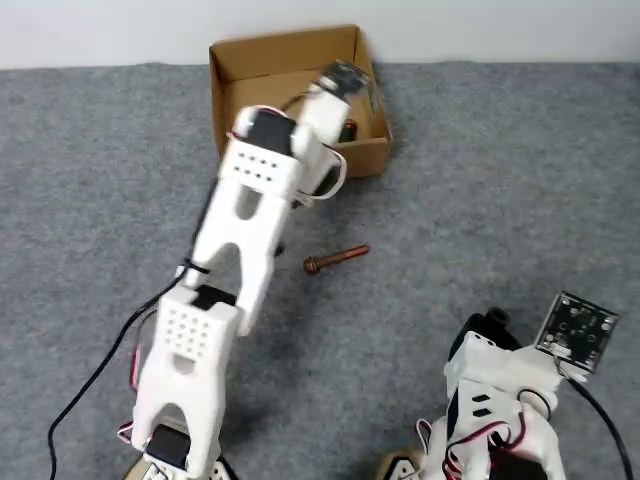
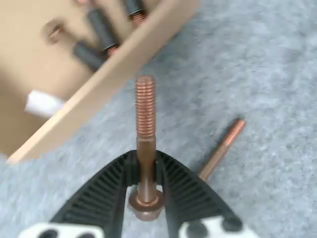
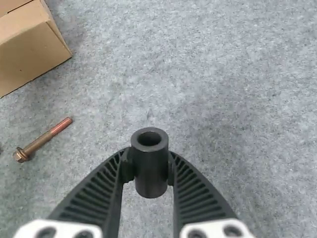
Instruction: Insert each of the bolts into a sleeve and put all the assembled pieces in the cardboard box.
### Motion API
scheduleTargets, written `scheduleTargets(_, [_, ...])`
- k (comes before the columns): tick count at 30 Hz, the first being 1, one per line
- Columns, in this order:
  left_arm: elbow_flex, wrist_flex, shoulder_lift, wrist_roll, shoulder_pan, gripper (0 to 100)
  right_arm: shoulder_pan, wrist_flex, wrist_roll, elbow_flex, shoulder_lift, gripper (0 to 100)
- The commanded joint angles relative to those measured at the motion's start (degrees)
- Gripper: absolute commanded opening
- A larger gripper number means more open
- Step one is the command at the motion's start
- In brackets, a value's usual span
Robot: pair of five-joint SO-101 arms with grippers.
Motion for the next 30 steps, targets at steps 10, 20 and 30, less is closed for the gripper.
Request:
scheduleTargets(10, [21.6, 1.2, -23.6, 51.2, -13.0, 0, 0.4, -1.1, 0.6, -0.1, -0.2, 0.8])
scheduleTargets(20, [42.2, 1.2, -25.6, 82.1, -12.7, 0, 0.4, -1.1, 0.6, -0.1, -0.2, 0.8])
scheduleTargets(30, [42.4, 1.3, -26.2, 82.5, -13.3, 18, 0.3, -1.1, 0.6, 0.2, -0.2, 0.8])
